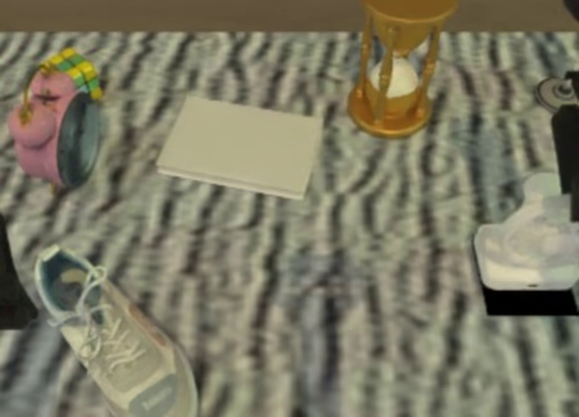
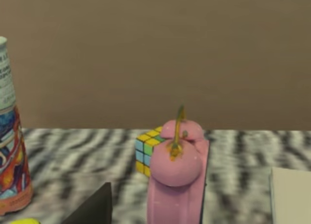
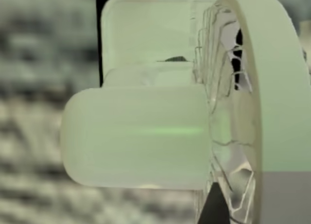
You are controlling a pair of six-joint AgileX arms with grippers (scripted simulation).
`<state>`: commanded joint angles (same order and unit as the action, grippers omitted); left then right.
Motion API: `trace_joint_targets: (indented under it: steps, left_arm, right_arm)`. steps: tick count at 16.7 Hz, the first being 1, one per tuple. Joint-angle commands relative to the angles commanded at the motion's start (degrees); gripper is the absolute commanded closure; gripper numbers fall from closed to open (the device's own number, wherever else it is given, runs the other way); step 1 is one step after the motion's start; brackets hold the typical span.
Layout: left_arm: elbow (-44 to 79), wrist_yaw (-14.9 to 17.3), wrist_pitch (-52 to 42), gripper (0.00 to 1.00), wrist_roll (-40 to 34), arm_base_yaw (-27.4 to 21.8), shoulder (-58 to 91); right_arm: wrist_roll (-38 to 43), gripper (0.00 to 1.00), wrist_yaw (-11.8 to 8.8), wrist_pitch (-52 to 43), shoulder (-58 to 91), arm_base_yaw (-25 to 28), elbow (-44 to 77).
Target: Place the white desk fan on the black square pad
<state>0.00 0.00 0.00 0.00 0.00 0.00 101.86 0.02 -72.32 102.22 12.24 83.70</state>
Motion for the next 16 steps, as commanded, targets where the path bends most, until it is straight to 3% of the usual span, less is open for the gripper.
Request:
trace_joint_targets:
  steps: [10,16]
  left_arm:
    - [0.00,0.00,0.00,0.00,0.00,0.00,0.00]
    - [0.00,0.00,0.00,0.00,0.00,0.00,0.00]
  right_arm:
    - [0.00,0.02,0.00,0.00,0.00,0.00,0.00]
    - [0.00,0.00,0.00,0.00,0.00,0.00,0.00]
